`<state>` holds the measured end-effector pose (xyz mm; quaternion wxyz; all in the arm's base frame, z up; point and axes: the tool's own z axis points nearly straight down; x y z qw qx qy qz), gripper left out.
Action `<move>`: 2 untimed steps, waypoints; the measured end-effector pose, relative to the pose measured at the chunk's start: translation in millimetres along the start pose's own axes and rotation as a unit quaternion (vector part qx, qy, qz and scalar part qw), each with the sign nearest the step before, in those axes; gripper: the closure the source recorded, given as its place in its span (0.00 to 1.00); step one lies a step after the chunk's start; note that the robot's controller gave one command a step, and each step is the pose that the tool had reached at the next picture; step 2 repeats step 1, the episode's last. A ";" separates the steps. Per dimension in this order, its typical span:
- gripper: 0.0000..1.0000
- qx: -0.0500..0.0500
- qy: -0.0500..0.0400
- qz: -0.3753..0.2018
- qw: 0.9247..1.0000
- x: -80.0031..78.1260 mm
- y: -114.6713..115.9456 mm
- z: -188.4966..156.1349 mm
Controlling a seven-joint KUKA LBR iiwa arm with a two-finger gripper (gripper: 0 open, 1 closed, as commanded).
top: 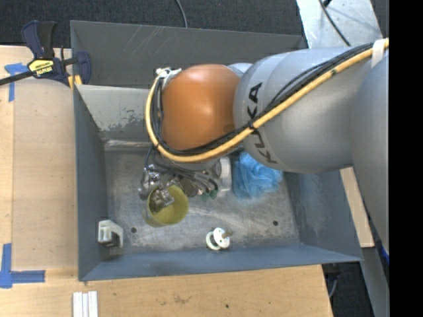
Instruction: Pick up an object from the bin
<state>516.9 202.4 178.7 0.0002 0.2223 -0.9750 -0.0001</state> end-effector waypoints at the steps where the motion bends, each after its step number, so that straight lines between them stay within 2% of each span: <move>1: 1.00 0.000 -0.001 0.000 1.000 -7.3 -1.6 -55.4; 2: 1.00 0.000 -0.001 0.000 1.000 -7.3 -1.6 -55.4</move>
Offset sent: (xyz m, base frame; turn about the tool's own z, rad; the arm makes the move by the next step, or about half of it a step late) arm 0.0025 -0.0167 0.1903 -0.0112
